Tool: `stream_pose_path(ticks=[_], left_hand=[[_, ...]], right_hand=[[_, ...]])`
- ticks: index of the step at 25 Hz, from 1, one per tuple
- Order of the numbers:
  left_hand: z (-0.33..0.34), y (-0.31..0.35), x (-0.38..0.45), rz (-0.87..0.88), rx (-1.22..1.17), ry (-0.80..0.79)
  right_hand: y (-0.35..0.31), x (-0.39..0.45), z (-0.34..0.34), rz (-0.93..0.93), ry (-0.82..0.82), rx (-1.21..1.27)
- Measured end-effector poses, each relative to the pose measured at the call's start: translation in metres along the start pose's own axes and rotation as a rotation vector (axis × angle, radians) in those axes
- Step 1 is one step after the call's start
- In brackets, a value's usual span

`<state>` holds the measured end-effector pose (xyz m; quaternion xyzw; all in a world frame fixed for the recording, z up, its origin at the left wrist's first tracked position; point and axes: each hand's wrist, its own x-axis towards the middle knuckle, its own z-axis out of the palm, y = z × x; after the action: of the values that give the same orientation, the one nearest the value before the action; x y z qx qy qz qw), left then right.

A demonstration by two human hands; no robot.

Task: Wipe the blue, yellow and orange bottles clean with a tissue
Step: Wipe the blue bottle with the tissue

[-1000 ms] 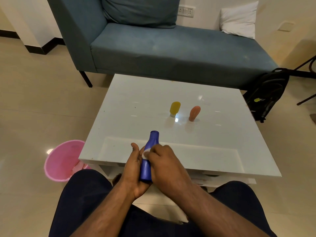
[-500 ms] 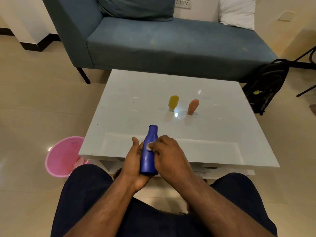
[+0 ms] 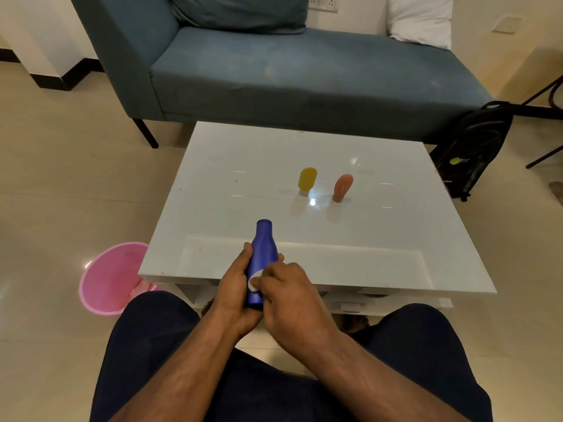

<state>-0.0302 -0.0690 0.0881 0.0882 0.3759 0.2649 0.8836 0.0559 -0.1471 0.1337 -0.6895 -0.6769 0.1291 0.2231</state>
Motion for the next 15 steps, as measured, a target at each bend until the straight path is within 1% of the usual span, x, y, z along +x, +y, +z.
stream_pose_path(ticks=[2, 3, 5, 6, 7, 10, 11, 14, 15], left_hand=[[-0.002, 0.001, 0.001, 0.029, 0.020, 0.025], [-0.002, 0.001, 0.002, 0.040, 0.024, 0.035], [-0.003, 0.002, 0.004, 0.038, -0.003, 0.037], [-0.003, 0.002, 0.004, 0.030, -0.017, 0.039], [-0.003, 0.002, 0.005, 0.027, -0.017, 0.051], [-0.003, 0.002, 0.005, 0.059, 0.014, 0.111], [-0.003, 0.003, 0.005, 0.074, 0.004, 0.123], [-0.003, 0.004, 0.003, 0.112, -0.054, 0.146], [-0.002, 0.004, 0.003, 0.121, -0.065, 0.153]], right_hand=[[-0.001, -0.015, 0.000, -0.077, -0.052, 0.011], [0.005, -0.015, -0.001, -0.063, -0.035, 0.029], [0.017, -0.004, -0.001, 0.042, 0.047, 0.066], [0.016, 0.001, -0.002, 0.085, 0.057, 0.072], [0.011, 0.003, -0.002, 0.086, 0.057, 0.057], [-0.004, -0.011, 0.000, -0.069, -0.013, 0.020], [0.002, -0.015, 0.001, -0.084, -0.014, 0.033], [0.017, -0.011, 0.001, 0.041, 0.081, 0.091], [0.016, -0.010, 0.002, 0.058, 0.092, 0.100]])
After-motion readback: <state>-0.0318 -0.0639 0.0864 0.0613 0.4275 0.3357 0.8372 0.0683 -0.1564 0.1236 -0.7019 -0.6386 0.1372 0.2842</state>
